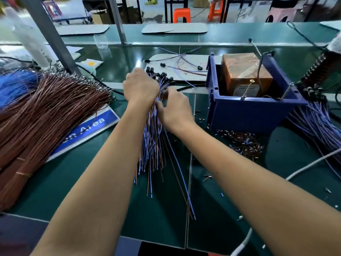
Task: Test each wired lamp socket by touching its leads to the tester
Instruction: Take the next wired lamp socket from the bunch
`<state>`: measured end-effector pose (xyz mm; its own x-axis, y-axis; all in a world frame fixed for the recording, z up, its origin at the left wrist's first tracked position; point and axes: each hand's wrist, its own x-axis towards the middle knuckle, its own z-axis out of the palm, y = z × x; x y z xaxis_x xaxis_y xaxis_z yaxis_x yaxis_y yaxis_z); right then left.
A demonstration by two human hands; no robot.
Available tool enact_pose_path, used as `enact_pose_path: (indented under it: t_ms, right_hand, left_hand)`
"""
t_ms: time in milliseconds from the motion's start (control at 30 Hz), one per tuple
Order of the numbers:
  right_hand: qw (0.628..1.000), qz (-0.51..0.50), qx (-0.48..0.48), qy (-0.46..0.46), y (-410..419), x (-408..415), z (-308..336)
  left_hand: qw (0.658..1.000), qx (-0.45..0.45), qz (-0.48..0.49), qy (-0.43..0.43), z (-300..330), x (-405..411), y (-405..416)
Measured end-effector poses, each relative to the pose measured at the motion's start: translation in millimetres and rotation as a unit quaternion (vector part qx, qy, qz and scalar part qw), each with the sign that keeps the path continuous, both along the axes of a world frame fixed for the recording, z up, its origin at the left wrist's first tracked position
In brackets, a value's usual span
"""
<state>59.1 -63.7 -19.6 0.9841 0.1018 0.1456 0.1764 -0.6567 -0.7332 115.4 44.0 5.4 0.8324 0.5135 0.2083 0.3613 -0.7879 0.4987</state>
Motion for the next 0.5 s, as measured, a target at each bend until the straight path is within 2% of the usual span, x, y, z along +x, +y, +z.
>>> enact_pose_path:
  t_ms: [67, 133, 167, 267, 333, 367, 433, 500]
  right_hand:
    - [0.997, 0.016, 0.073, -0.033, 0.8, -8.6, 4.9]
    - [0.985, 0.031, 0.169, -0.01, 2.7, -17.9, 12.1]
    - [0.975, 0.033, 0.218, 0.018, 3.0, -21.9, 16.4]
    - [0.928, 0.051, 0.355, 0.102, -4.7, -32.2, 30.8]
    - [0.894, 0.101, 0.413, 0.138, -18.4, -40.5, 38.2]
    - [0.894, 0.125, 0.409, 0.131, -27.2, -44.4, 40.6]
    - [0.913, 0.158, 0.368, 0.085, -49.7, -49.1, 42.5]
    - [0.938, 0.168, 0.302, 0.024, -79.0, -50.9, 47.2]
  left_hand:
    - [0.979, -0.198, -0.023, -0.049, 8.7, -1.9, -5.6]
    - [0.9, -0.421, -0.042, -0.106, 20.8, -10.8, -16.9]
    - [0.861, -0.49, -0.036, -0.134, 26.4, -16.5, -20.9]
    - [0.766, -0.605, -0.055, -0.211, 47.0, -34.6, -29.4]
    - [0.652, -0.71, -0.089, -0.252, 62.3, -46.0, -34.7]
    - [0.606, -0.742, -0.107, -0.264, 69.5, -50.4, -36.5]
    - [0.561, -0.77, -0.139, -0.271, 81.3, -55.1, -37.1]
    - [0.539, -0.782, -0.168, -0.264, 88.7, -57.7, -31.6]
